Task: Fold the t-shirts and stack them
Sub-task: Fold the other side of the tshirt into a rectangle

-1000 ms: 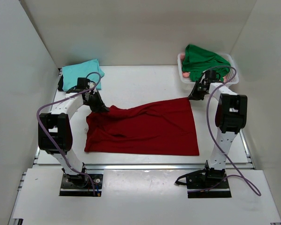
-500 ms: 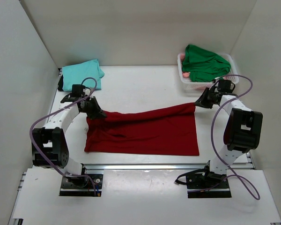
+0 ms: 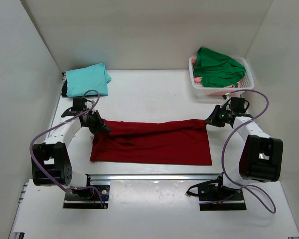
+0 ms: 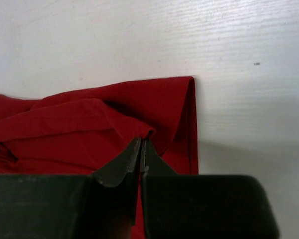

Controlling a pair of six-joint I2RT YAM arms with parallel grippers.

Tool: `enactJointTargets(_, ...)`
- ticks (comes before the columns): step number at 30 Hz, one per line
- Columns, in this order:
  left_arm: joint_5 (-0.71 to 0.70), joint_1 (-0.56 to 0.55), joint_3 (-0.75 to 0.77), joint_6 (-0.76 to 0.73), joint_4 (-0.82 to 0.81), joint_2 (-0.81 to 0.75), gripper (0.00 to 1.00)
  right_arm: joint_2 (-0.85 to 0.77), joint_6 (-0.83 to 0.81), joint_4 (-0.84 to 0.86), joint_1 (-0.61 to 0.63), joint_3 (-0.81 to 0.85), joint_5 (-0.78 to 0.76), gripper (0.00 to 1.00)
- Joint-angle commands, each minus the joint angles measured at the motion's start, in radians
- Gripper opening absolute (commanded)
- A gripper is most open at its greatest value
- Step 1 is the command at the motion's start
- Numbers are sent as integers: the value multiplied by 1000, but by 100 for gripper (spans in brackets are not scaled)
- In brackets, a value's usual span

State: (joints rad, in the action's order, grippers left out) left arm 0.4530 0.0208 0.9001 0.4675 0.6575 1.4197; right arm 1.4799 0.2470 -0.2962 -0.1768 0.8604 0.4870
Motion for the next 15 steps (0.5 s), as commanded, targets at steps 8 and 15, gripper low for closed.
enactJointTargets(8,7,11,-49,-23,-22,-74,0,-129,-69,83,-10,-147,-27,0)
enactJointTargets(15,-10,14,-86,-26,-22,-87,0,-170,-66,66,-27,-224,-97,0)
